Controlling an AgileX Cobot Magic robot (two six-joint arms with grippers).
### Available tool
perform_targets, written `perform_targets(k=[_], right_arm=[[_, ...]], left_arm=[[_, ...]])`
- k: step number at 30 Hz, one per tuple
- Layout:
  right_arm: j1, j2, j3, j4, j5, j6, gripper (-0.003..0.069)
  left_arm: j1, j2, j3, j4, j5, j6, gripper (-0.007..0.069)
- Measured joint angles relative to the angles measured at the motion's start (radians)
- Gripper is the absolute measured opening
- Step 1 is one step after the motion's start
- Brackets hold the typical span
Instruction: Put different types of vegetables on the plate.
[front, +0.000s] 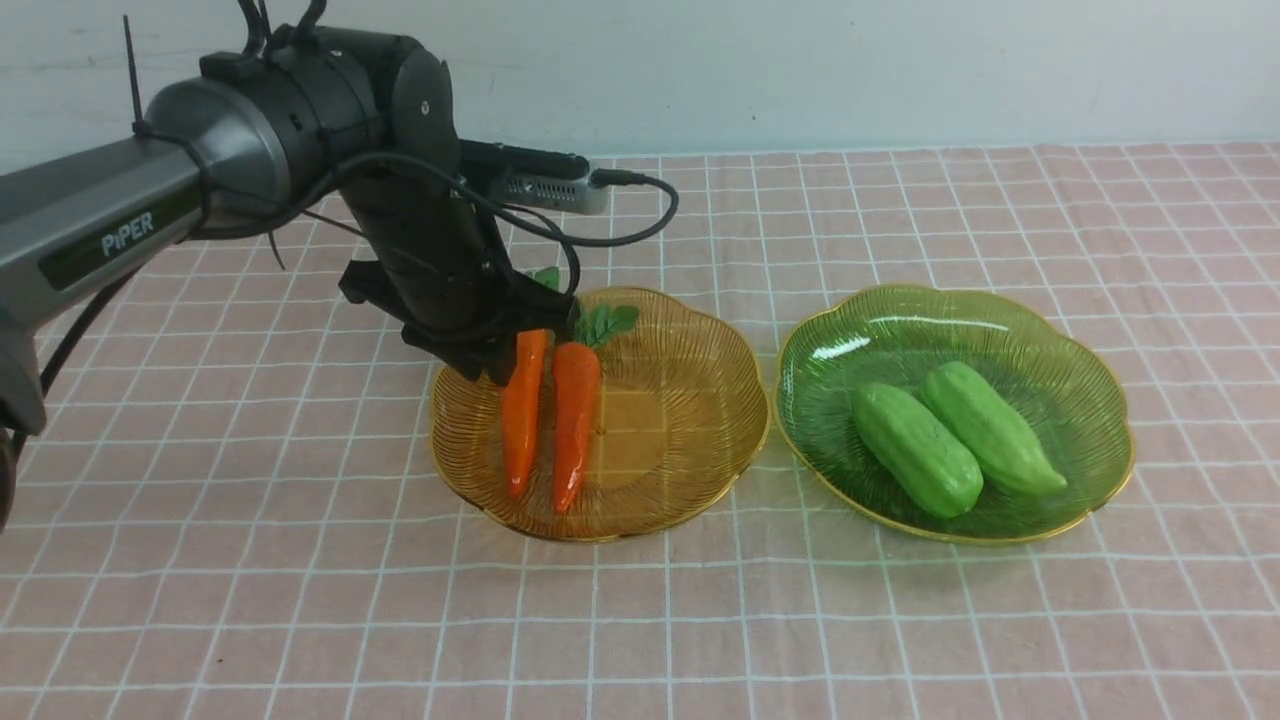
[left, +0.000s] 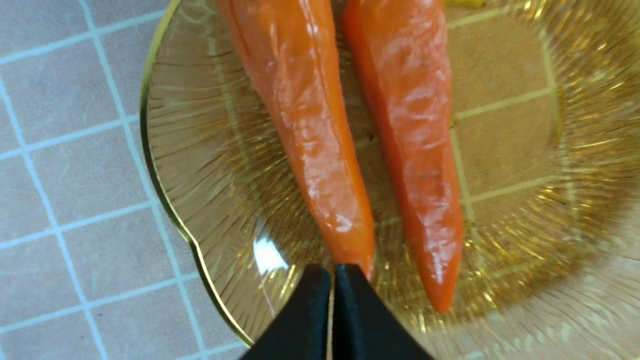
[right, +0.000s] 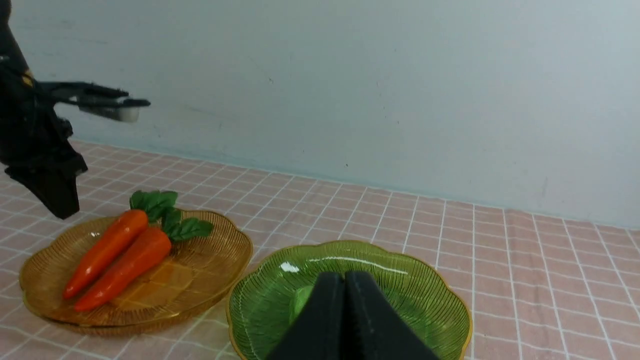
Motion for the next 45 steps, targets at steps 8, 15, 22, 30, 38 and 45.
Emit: perform_targets(k=[8,15,22,30,38,45], right_arm=[[0.000,0.000,0.078,0.001,0.035,0.000,-0.0016],[0.000,-0.054,0.159,0.001,0.052,-0.001,-0.0016],[-0.078,-0.087,0.277,-0.054,0.025,-0.001,-0.0016],[-0.087,-0.087,0.350,-0.248,-0.013,-0.003,-0.0016],[-0.087,-0.087,0.354,-0.270,-0.033,-0.004,-0.0016],[-0.087,-0.087,0.355,-0.270,-0.034,-0.004,-0.0016]], left_arm=[[-0.030,-0.129,-0.006,0.011,0.045,-0.003,-0.0003],[-0.030,-0.274,-0.008,0.090,0.138,-0.003,-0.0003],[-0.030,-0.415,-0.008,0.086,0.178,-0.003,-0.0003],[-0.030,-0.664,0.012,0.077,0.187,-0.003,-0.0003],[-0.030,-0.845,0.152,0.110,0.191,0.002,-0.0003],[-0.030,-0.985,0.355,0.185,0.192,-0.030,-0.0003]])
